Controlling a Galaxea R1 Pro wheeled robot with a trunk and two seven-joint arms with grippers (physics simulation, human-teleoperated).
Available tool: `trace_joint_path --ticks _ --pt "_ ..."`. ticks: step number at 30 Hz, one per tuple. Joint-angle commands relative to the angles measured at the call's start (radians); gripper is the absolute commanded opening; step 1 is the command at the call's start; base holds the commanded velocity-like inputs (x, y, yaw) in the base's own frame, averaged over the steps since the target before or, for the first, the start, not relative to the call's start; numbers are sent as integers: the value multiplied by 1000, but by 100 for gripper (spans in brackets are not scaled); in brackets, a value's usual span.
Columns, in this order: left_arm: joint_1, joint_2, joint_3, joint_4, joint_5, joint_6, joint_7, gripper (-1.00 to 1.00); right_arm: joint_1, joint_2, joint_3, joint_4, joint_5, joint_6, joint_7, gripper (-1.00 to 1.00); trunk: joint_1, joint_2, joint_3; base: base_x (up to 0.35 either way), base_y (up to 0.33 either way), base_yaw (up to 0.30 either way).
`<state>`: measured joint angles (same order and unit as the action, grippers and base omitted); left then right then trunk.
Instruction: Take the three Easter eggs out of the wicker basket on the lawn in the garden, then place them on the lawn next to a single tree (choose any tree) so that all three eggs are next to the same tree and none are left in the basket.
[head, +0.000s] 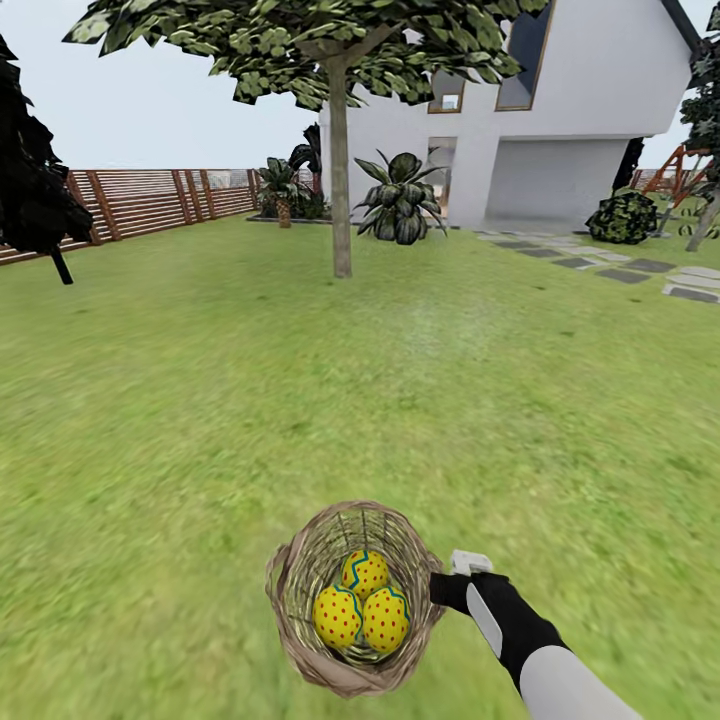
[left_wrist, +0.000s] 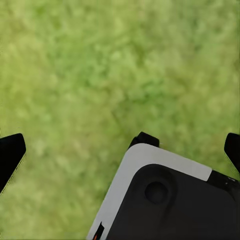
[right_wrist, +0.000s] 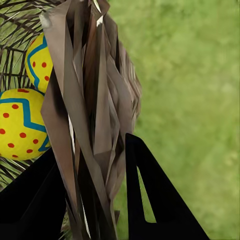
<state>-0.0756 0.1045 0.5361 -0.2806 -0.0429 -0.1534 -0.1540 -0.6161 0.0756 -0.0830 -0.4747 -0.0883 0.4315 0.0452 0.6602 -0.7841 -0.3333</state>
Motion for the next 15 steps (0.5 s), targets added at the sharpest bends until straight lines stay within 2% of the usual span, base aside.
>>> trace_joint_path --ticks 1,15 --pt "-1 0 8 1 -5 -3 -7 100 -1 1 -7 -2 -11 6 2 -100 1 -1 -1 313 182 0" --pt "-1 0 8 1 -5 -3 -7 100 -1 1 -7 -2 -11 6 2 -100 1 -1 -1 313 182 0"
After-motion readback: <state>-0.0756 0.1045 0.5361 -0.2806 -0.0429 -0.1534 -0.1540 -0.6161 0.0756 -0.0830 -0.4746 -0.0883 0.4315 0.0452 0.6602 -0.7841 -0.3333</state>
